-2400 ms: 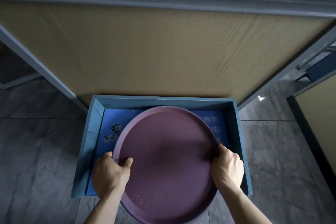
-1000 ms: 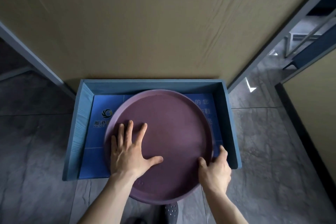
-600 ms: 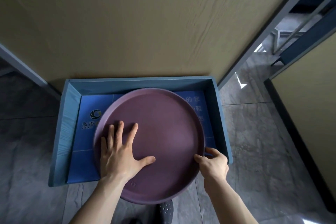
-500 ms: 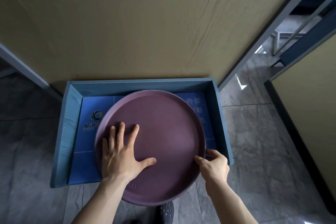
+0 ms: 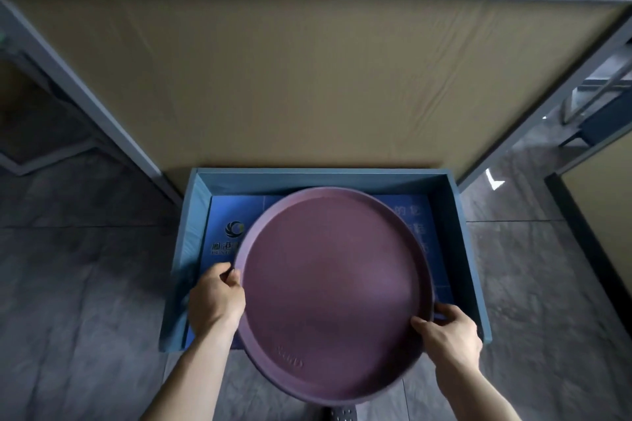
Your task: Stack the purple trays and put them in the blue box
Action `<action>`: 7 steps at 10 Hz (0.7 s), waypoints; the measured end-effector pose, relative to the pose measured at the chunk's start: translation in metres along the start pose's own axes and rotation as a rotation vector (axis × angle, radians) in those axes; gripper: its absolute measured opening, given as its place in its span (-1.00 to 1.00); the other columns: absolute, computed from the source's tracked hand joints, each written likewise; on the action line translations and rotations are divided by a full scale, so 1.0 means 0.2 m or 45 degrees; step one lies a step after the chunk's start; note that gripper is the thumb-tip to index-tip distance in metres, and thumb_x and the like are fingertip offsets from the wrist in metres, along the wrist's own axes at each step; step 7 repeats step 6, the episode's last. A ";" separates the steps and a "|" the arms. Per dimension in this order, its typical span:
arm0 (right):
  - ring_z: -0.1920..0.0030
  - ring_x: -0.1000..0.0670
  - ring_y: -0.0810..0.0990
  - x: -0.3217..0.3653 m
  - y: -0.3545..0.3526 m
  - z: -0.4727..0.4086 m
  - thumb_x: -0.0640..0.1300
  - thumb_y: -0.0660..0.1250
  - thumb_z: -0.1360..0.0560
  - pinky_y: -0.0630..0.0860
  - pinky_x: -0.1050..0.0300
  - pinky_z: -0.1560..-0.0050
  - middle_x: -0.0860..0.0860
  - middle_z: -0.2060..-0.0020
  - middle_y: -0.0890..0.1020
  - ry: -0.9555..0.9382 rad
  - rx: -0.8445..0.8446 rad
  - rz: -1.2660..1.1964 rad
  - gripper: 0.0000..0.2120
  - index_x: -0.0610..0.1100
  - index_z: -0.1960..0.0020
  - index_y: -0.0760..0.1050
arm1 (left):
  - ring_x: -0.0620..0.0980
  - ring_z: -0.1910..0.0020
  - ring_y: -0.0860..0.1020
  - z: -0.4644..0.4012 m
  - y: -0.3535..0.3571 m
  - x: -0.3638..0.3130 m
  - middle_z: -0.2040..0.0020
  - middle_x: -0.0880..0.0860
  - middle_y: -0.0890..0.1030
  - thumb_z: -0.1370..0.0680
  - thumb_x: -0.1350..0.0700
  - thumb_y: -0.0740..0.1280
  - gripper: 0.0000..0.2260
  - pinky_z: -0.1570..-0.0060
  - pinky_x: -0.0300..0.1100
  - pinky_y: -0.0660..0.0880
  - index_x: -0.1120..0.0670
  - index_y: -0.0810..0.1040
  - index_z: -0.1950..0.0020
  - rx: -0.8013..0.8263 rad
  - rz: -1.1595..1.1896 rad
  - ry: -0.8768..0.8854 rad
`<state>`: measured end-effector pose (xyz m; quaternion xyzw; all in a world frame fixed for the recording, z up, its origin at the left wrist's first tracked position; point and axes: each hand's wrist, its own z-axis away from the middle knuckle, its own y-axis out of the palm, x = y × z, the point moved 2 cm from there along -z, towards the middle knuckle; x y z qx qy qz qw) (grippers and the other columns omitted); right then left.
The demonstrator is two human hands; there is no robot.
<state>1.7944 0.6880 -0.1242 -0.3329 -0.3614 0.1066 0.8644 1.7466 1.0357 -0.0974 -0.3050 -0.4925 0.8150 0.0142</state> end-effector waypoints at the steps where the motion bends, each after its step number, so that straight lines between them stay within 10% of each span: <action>1: 0.10 -0.18 0.68 0.00 -0.01 0.01 -0.15 0.59 -0.27 0.61 -0.13 -0.10 -0.03 0.18 0.69 0.005 -0.013 -0.027 -0.63 -0.01 -0.05 0.64 | 0.23 -0.01 0.63 -0.02 0.01 0.01 -0.06 0.16 0.69 -0.61 0.06 0.30 -0.80 0.15 -0.11 0.43 0.11 0.63 -0.15 0.026 0.054 -0.006; 7: -0.30 -0.12 0.52 0.25 -0.14 0.32 0.30 0.23 -0.50 0.47 -0.03 -0.17 -0.03 -0.32 0.49 -0.613 0.136 0.876 -0.23 0.02 -0.59 0.08 | 0.06 -0.40 0.44 0.17 -0.19 -0.17 -0.42 0.00 0.49 -0.53 -0.21 0.27 -0.43 -0.30 -0.01 0.41 -0.05 0.35 -0.50 0.105 -0.386 0.580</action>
